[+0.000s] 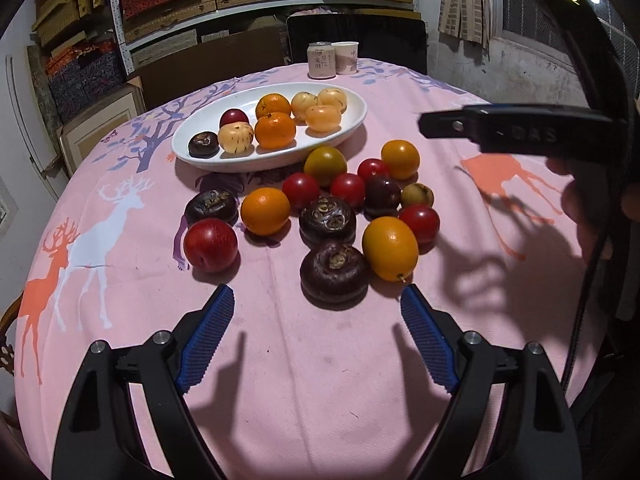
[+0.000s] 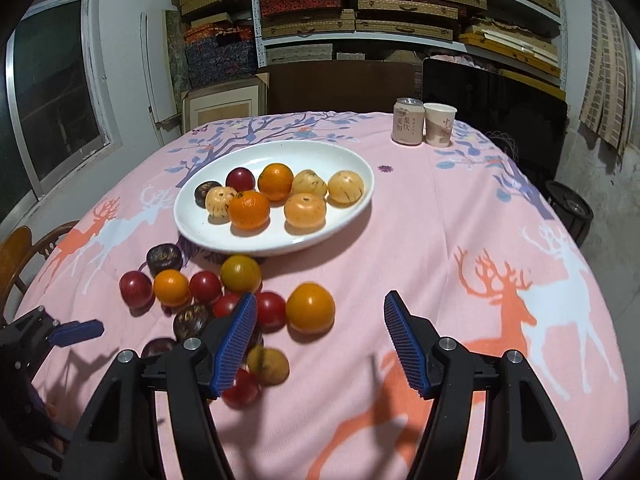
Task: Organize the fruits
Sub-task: 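Grasp another dark purple tomato from the pile with the left tool, then grasp an orange tomato with the right tool while the left tool lifts the purple tomato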
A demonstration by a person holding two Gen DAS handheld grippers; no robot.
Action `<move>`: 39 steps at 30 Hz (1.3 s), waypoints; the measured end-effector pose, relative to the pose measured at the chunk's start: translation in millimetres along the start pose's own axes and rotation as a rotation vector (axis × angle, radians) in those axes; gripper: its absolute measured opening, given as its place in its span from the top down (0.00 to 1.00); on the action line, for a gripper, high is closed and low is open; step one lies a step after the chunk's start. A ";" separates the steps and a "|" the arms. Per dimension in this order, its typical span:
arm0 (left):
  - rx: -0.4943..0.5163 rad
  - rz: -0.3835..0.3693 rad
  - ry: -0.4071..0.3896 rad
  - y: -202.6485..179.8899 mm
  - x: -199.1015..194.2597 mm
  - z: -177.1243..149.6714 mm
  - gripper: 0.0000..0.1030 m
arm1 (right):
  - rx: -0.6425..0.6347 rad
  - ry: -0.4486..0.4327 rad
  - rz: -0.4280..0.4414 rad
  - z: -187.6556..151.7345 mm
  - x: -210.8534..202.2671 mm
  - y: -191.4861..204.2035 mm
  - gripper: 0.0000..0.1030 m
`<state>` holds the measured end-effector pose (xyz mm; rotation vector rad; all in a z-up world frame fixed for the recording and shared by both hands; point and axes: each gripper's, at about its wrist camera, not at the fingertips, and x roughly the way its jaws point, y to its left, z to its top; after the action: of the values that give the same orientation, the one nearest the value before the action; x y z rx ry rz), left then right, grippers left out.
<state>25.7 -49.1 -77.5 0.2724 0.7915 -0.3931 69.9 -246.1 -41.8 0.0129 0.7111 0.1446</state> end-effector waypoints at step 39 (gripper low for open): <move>-0.255 -0.052 -0.001 45.5 14.6 -0.6 0.60 | -0.276 0.168 0.248 -35.7 25.7 85.6 0.54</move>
<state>54.7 -11.7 -84.5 0.0130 0.8399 -0.3369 54.9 -159.2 -80.3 -0.1775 0.8514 0.4846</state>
